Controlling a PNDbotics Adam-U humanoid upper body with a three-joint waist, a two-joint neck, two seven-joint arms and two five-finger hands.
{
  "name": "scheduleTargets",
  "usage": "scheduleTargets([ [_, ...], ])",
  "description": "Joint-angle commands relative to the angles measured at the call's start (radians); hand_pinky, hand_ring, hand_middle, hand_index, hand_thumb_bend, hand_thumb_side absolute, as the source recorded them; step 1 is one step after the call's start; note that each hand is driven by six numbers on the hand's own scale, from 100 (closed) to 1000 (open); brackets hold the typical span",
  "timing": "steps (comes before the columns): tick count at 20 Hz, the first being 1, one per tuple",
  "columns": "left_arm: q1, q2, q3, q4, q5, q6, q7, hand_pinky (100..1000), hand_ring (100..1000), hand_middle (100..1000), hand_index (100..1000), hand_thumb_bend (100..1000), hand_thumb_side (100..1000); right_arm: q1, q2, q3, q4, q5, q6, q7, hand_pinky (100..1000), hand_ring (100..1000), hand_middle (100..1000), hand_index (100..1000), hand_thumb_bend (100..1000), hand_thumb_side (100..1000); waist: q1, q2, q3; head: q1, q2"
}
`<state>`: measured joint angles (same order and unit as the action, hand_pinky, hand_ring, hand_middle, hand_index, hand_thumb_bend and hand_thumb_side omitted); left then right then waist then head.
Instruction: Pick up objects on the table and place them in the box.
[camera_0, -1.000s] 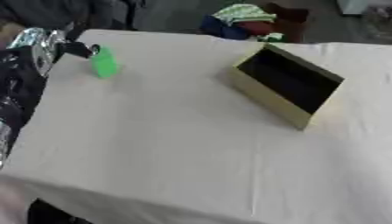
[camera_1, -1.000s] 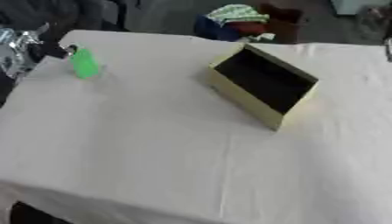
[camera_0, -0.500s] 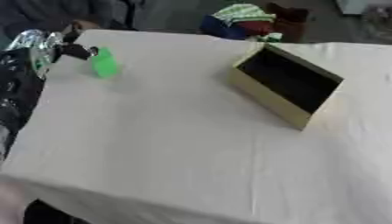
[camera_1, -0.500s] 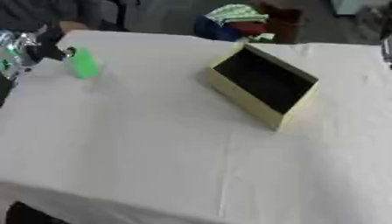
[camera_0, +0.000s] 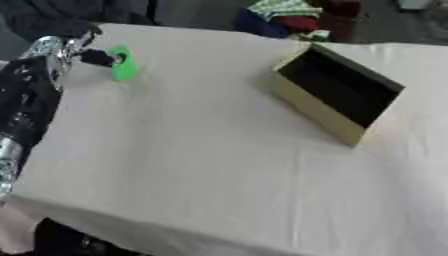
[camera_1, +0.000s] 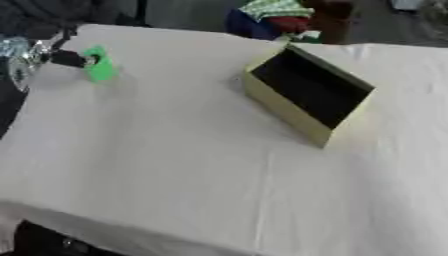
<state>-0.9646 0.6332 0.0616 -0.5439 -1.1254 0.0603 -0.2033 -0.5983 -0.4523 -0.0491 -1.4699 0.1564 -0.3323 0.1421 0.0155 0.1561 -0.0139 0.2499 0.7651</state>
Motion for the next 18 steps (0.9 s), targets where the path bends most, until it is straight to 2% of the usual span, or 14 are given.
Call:
scheduleTargets([
  [1,-0.01,0.041,0.011,-0.013,0.005,0.015,0.026,780,807,812,950,448,719,-0.023,-0.012,-0.011,-0.007,-0.009,-0.004,0.001,641,859,648,832,100,278,-0.002,-0.01,-0.003,0.013,0.005],
  [18,0.011,0.039,0.013,0.005,0.025,0.073,0.035,767,766,770,924,428,742,-0.031,-0.005,-0.015,0.003,-0.015,-0.014,0.007,642,861,648,833,100,281,-0.017,0.005,-0.017,0.036,0.005],
])
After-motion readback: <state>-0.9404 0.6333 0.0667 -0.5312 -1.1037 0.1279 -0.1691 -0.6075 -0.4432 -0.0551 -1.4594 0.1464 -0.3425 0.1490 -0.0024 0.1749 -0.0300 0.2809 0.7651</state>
